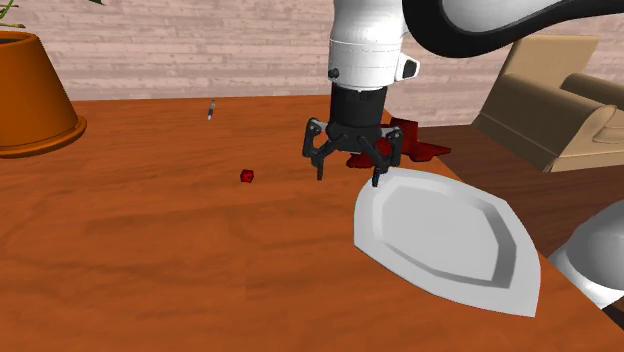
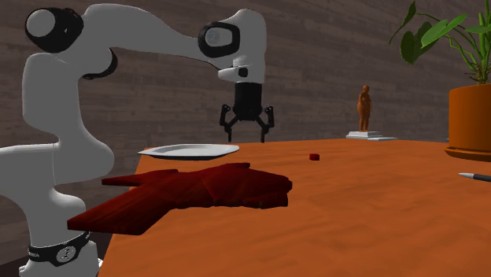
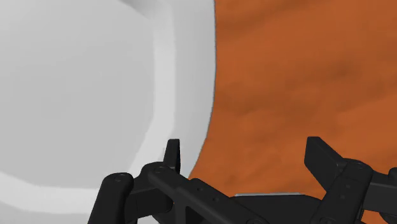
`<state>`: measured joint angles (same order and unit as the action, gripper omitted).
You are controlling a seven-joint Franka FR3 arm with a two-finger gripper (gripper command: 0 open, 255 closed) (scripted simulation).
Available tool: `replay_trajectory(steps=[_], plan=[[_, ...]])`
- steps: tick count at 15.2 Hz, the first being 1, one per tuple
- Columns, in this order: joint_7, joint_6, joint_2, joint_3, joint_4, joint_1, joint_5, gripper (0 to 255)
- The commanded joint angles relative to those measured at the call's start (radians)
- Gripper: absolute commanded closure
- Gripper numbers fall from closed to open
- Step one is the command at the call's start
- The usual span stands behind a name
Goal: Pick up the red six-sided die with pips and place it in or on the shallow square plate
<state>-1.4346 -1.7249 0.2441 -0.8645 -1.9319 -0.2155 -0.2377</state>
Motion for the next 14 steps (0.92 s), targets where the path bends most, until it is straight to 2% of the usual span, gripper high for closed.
replay_trajectory(steps=[1,3,5,9,14], plan=[[-0.148,-0.011,-0.121,-0.080,0.093,-0.032,0.088,0],[-0.302,-0.011,-0.261,-0.144,0.184,-0.031,0.209,0],[-0.453,0.009,-0.409,-0.163,0.288,0.024,0.343,0],[-0.667,0.094,-0.646,-0.088,0.534,0.219,0.540,0],[-0.804,0.251,-0.899,0.037,0.947,0.476,0.703,0]])
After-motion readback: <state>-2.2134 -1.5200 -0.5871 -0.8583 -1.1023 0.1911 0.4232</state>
